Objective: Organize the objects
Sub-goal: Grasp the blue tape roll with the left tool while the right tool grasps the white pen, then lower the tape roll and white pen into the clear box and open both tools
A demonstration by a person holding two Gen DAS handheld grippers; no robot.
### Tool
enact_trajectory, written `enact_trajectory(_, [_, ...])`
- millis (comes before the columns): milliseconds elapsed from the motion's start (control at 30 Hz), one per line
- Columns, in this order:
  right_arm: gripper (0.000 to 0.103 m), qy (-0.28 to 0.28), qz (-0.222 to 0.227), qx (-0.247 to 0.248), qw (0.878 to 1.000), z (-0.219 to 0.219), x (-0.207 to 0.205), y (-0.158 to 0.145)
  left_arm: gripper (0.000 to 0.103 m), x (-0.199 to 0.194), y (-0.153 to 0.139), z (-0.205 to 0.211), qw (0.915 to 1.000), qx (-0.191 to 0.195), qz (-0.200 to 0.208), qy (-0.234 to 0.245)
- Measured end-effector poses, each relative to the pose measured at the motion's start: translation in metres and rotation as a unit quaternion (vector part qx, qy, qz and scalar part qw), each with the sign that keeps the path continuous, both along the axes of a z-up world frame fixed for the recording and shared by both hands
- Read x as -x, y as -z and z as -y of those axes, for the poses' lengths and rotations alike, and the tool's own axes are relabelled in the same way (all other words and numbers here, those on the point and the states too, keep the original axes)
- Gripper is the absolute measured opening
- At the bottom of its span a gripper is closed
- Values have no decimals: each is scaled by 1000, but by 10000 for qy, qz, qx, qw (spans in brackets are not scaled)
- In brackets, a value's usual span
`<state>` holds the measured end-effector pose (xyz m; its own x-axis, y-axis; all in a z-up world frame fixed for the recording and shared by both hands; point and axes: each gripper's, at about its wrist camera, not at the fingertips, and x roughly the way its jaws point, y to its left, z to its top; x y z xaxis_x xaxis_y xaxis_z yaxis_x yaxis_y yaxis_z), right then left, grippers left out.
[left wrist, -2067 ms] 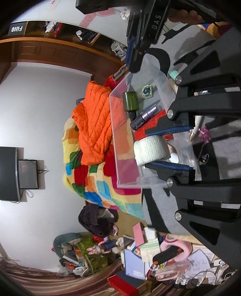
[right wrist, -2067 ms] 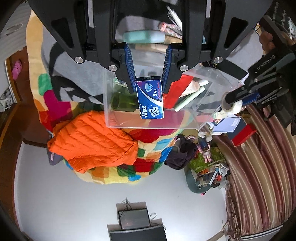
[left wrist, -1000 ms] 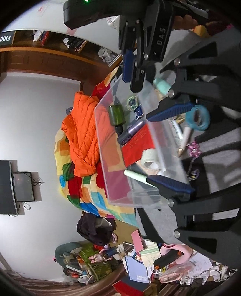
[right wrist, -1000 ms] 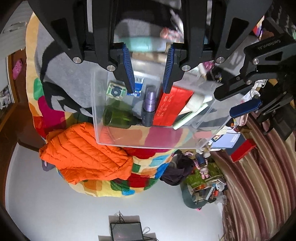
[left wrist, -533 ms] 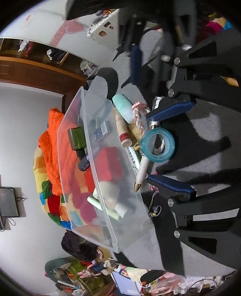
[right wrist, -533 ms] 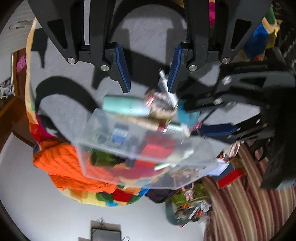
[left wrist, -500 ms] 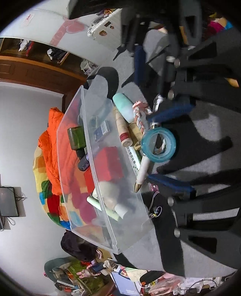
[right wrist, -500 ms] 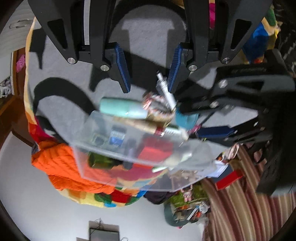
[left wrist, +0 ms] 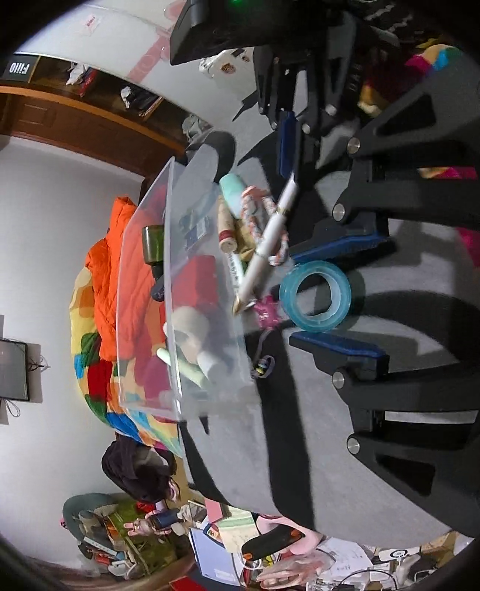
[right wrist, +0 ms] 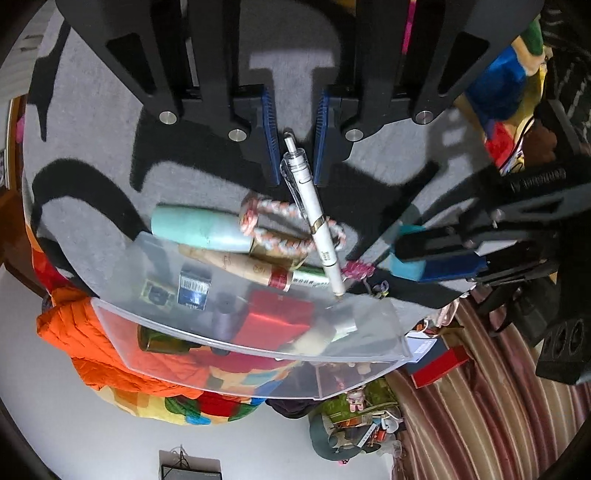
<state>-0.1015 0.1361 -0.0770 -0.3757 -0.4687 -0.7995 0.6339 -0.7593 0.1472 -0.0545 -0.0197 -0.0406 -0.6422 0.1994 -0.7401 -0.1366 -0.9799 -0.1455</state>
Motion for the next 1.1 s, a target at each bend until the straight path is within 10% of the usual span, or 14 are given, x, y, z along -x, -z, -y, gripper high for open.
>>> enact_trajectory(333, [17, -55, 160, -80, 9998, -19, -9, -1, 39, -17, 8, -9, 9985, 472, 200, 206])
enact_trajectory(1100, [12, 97, -595, 162, 9981, -1, -23, -21, 38, -12, -2, -1, 9994, 159, -176, -260])
